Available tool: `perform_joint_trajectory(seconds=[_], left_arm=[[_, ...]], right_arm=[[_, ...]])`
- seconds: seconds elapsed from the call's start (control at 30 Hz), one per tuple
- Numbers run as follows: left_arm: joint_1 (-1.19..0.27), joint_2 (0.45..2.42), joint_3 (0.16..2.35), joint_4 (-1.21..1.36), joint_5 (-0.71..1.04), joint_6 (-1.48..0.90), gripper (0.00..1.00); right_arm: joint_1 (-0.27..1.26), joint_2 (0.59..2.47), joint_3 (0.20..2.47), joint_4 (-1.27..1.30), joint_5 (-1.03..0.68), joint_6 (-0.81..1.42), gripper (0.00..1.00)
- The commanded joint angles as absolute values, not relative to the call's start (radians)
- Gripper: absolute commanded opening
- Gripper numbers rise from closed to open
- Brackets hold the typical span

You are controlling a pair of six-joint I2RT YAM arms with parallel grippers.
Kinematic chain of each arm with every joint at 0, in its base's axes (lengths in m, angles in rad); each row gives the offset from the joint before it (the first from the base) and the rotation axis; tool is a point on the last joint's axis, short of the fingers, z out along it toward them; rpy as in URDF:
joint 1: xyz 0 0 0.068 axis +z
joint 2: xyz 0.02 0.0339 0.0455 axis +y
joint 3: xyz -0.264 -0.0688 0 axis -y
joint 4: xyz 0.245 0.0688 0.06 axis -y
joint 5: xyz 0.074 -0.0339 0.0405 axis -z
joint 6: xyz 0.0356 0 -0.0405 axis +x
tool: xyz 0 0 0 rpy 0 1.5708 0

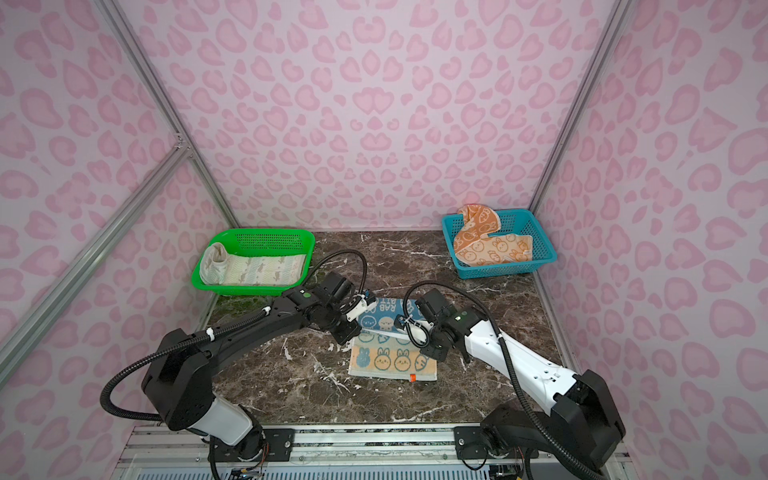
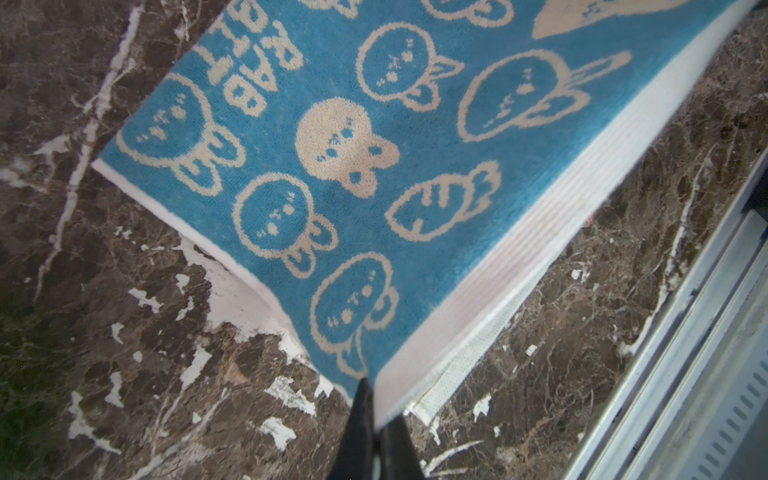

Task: Fold and stack the towels
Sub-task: 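Lower the folded edge onto the towel's near edge with both grippers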

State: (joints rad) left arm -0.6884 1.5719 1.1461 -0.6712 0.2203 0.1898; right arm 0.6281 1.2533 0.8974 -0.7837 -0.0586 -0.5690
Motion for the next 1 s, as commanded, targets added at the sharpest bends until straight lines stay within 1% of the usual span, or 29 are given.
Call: perform_joint_trajectory(seconds=[0.0,0.27,0.43,0.6,0.7,0.83,0.97], left_arm=[[-0.695,1.556,1.129,-0.695,0.202,0.172,0.03],[-0.751,1.609,1.104,-0.708,0.185,0.153,0.03],[-0.760,1.615,1.099,-0.702,0.208,0.145,0.03],[-0.760,1.664,1.113,-0.714,0.206,0.126,0.03],[-0.761,1.650,1.126,-0.727,0.190,0.134,0.03],[-0.761,1.605,1.166,-0.786,0.178,0.148,0.03],[-0.768,1.577,1.158,-0.814,0.160,0.159,0.03]], right_arm=[[0.641,1.251,0.876,-0.856,-0.031,-0.573,0.00],[0.701,1.294,0.780,-0.798,-0.056,-0.533,0.00],[0.713,1.308,0.751,-0.787,-0.084,-0.523,0.00],[0.743,1.351,0.730,-0.731,-0.095,-0.512,0.00],[0.751,1.365,0.763,-0.766,-0.086,-0.520,0.00],[0.770,1.316,0.825,-0.851,-0.067,-0.531,0.00],[0.799,1.287,0.855,-0.917,-0.063,-0.533,0.00]])
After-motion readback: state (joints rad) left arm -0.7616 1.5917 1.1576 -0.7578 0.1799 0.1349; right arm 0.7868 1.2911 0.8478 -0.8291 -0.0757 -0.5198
